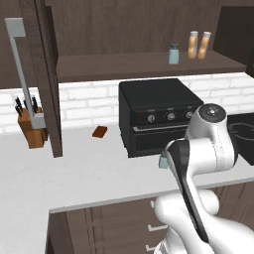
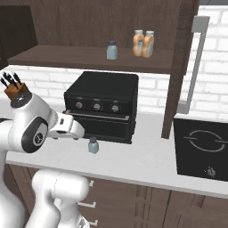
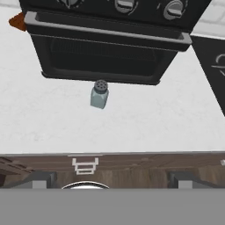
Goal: Put the shaker and condiment bottle from the counter next to their counterparts in the cabinet.
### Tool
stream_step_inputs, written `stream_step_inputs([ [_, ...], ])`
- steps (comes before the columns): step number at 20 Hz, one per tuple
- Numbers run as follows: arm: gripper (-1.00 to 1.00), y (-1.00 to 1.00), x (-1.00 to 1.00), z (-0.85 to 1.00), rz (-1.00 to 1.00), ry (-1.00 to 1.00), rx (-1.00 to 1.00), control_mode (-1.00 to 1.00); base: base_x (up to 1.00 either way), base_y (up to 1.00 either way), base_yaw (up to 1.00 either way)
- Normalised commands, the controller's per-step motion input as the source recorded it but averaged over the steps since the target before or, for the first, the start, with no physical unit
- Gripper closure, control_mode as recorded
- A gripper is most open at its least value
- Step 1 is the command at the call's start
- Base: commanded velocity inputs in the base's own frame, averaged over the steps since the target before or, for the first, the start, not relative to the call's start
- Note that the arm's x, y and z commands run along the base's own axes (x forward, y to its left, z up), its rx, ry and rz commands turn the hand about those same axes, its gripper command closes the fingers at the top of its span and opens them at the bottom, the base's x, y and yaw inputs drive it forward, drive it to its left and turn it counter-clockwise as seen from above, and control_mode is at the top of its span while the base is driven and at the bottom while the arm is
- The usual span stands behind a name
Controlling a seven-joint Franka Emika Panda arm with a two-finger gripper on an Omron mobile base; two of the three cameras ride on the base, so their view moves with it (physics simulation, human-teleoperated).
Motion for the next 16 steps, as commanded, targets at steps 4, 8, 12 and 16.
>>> stream_step_inputs([
  [4,-1.00,0.00,0.05,-0.28,0.00,-0.01,0.00,-1.00,0.00,0.00,0.00],
  [8,-1.00,0.00,0.15,-0.30,0.00,-0.02,0.00,-1.00,0.00,0.00,0.00],
  [12,-1.00,0.00,0.23,-0.29,0.00,-0.04,0.00,-1.00,0.00,0.00,0.00],
  [16,-1.00,0.00,0.19,-0.32,0.00,-0.09,0.00,-1.00,0.00,0.00,0.00],
])
